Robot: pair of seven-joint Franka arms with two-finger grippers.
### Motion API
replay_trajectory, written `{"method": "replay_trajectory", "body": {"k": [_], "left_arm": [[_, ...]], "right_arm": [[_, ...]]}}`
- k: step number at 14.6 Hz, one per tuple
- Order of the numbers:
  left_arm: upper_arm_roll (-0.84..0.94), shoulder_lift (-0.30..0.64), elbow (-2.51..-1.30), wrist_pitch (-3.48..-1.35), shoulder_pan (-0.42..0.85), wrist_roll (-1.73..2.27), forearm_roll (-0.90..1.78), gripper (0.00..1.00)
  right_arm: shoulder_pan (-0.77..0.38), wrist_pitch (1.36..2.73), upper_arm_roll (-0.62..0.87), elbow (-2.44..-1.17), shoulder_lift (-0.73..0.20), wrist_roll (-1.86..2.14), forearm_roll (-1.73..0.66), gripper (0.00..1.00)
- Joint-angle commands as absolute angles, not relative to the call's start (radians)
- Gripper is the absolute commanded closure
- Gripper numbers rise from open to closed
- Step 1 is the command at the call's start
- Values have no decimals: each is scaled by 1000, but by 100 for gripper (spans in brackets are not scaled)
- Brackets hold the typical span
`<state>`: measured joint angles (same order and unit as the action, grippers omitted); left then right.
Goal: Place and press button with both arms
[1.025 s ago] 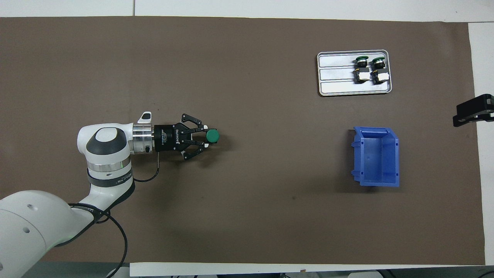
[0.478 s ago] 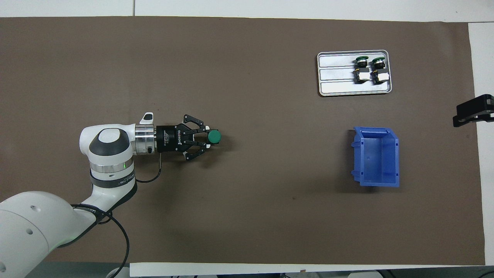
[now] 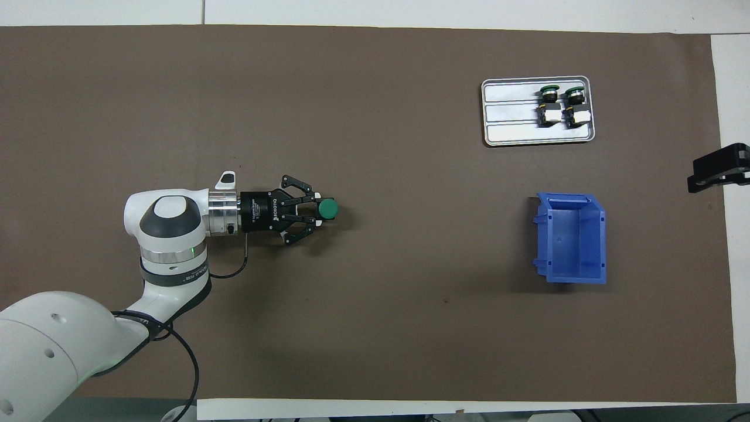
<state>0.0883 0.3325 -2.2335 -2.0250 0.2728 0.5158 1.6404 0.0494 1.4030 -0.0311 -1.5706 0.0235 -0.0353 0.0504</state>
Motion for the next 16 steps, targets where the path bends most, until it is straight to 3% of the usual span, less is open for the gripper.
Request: {"method": "replay_trajectory", "body": {"k": [1, 11, 13, 14, 15, 16], "left_arm": [[81, 327, -2247, -2045, 288, 492, 1666, 70], [77, 318, -2243, -2063, 285, 495, 1663, 49], [77, 314, -2241, -2069, 287, 502, 1661, 35], [77, 311, -2243, -2071, 287, 508, 1661, 22], [77, 310, -2243, -2071, 287, 512, 1663, 0], [77, 304, -2243, -2069, 284, 515, 1661, 0]], "right_arm": [[55, 1405, -29, -1588, 37, -12, 52, 1], [55, 1407, -28, -1588, 37, -12, 54, 1], [55, 1407, -29, -1588, 37, -12, 52, 1], [55, 1405, -28, -1588, 37, -12, 52, 1], [55, 1407, -29, -1588, 37, -12, 52, 1], [55, 1405, -28, -1588, 37, -12, 52, 1]]}}
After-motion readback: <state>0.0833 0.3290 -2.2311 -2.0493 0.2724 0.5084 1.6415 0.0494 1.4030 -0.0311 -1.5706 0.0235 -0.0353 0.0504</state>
